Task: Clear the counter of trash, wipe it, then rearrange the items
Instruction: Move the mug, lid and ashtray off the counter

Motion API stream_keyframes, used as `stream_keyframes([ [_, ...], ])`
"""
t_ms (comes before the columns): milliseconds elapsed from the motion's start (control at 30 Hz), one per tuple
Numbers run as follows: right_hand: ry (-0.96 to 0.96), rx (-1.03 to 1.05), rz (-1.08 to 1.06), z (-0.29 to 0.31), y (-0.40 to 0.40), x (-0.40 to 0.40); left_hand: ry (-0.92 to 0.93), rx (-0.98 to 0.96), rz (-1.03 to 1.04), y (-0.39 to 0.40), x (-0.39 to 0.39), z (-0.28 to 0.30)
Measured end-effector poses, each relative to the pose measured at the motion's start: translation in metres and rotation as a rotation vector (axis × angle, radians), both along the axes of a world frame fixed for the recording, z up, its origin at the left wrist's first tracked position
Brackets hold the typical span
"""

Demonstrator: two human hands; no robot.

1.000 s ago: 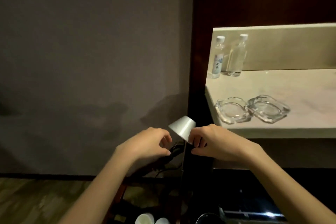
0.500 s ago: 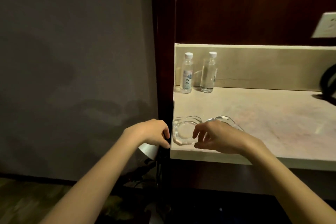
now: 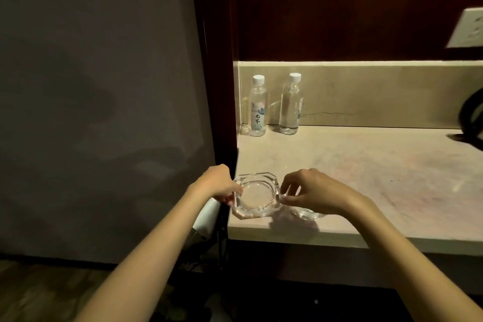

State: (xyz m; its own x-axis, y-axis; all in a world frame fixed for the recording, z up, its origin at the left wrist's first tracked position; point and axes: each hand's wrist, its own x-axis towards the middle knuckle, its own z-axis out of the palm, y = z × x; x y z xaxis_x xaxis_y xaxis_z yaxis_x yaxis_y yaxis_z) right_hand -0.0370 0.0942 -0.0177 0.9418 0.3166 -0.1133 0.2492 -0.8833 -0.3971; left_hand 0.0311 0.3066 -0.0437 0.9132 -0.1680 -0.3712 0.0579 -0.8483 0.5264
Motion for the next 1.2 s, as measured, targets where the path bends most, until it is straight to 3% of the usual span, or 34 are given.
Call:
stream_keyframes([
  [367, 0.012, 0.252, -0.155, -0.017, 0.015, 0.026, -0.239, -0.204, 0.147, 0.034, -0.006, -0.008],
  [500, 0.154, 0.441, -0.109, -0.020, 0.039, 0.031, -0.244, -0.331, 0.189, 0.056, -0.029, 0.003],
  [633, 0.271, 0.640, -0.037, -0.026, 0.076, 0.026, -0.246, -0.329, 0.202, 0.090, -0.050, 0.008],
  [1000, 0.337, 0.695, 0.023, -0.065, 0.195, 0.005, -0.074, -0.423, 0.267, 0.217, -0.076, -0.019],
  [1200, 0.433, 0.775, -0.086, -0.117, 0.276, -0.008, 0.087, -0.447, 0.278, 0.299, -0.078, -0.055],
])
